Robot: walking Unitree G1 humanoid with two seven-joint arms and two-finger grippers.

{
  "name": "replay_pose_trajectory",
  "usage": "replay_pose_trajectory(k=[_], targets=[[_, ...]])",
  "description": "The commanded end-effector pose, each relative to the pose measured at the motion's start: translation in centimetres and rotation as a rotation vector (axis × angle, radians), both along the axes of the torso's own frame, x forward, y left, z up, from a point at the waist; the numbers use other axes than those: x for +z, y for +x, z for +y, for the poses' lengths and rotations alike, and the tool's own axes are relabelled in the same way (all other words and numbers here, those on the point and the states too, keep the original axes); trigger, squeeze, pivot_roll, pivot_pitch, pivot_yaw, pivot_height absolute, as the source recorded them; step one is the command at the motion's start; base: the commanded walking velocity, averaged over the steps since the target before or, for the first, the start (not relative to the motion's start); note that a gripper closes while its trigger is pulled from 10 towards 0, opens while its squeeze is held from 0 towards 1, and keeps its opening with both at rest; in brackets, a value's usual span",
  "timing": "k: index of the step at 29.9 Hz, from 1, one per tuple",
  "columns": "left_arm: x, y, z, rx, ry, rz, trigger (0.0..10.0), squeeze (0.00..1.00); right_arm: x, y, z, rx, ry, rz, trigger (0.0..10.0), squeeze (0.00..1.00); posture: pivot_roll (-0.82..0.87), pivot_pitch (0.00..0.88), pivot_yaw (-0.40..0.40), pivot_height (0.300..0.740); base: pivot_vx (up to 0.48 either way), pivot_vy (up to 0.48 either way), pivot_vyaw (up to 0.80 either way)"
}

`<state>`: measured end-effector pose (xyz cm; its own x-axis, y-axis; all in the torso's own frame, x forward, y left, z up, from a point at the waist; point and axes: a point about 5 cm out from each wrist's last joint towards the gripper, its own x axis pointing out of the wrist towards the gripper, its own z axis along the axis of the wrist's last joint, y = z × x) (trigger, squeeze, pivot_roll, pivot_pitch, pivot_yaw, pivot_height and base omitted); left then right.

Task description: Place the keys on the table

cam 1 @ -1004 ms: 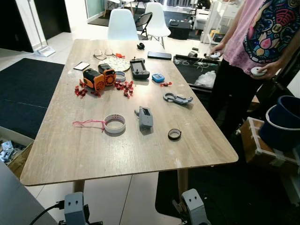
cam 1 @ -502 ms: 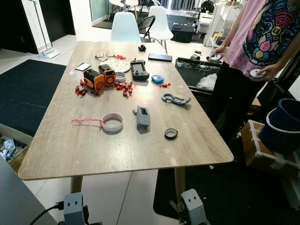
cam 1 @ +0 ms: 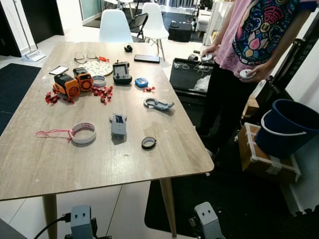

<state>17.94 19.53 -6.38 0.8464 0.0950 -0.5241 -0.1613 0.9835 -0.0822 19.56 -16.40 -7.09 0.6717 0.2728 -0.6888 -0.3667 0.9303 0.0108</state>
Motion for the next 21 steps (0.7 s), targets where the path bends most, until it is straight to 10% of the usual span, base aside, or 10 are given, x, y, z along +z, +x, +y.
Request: replay_pose_trajectory(k=[1,21], targets=[[-0.21,-0.43,0.23,0.003,0.006,0.015,10.0,0.00,-0.11,-0.17,0.02,-0.009,0.005,0.009,10.0,0.00,0.09,0.040,-0.071,0.740,0.000,0.000,0.00],[-0.24,-0.23,0.29,0.008,0.017,0.033,10.0,0.00,-0.09,-0.10,-0.39,-0.039,0.001,0.011,10.0,0.00,0.08,0.050,-0.062,0.740,0.000,-0.115,0.00]])
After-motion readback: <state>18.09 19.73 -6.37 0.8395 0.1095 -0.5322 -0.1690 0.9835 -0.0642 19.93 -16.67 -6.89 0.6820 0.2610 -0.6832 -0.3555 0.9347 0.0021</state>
